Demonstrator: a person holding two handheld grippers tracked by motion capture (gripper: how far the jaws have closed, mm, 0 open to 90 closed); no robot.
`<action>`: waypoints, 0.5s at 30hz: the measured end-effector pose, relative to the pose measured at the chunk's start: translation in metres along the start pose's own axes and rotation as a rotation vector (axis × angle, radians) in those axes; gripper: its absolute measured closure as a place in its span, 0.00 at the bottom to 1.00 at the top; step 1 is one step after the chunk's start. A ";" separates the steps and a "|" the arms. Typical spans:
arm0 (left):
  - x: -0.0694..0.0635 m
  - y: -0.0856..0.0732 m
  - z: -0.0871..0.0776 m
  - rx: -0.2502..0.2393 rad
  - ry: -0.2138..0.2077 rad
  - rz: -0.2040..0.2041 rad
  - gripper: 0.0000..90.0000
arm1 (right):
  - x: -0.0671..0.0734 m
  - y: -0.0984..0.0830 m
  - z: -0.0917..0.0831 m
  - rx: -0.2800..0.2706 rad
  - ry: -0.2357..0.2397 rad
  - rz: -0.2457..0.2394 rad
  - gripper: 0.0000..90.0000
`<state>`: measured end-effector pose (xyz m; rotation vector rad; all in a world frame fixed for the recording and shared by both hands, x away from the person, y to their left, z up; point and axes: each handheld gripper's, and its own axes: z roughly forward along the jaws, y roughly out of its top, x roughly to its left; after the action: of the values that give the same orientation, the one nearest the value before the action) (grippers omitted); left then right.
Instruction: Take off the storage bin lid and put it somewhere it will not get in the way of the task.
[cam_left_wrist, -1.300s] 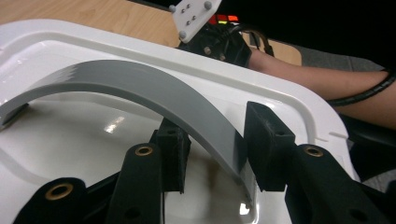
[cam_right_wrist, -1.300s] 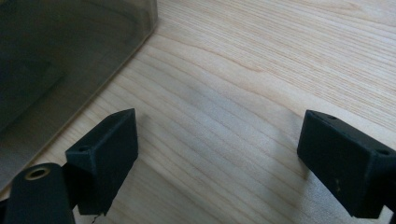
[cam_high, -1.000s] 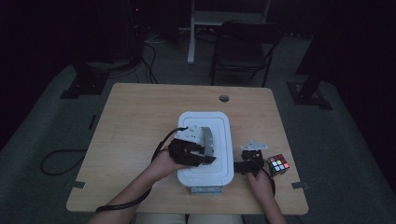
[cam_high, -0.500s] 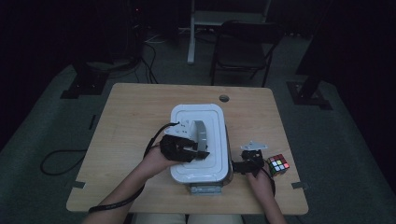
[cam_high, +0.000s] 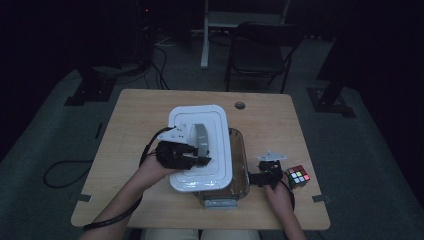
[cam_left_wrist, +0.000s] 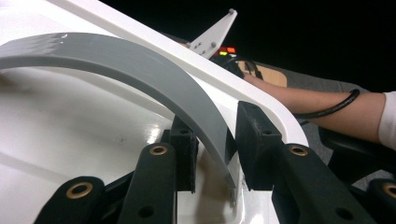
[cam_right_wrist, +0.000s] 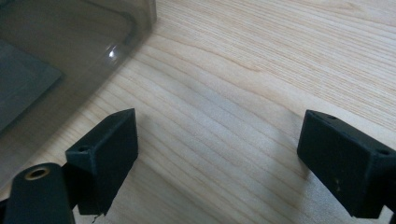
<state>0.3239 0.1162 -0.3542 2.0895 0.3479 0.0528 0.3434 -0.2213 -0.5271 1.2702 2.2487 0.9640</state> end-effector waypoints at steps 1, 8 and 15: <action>0.000 0.000 0.000 0.000 0.000 0.000 0.78 | 0.000 0.000 0.000 0.000 0.000 0.000 0.13; 0.004 -0.006 -0.017 -0.012 0.012 -0.004 0.79 | 0.000 0.000 0.000 0.000 0.000 0.000 0.13; 0.008 -0.014 -0.029 -0.004 0.015 -0.014 0.79 | 0.000 0.000 0.000 0.000 0.000 0.001 0.13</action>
<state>0.3232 0.1489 -0.3518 2.0840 0.3712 0.0610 0.3434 -0.2213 -0.5271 1.2714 2.2489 0.9643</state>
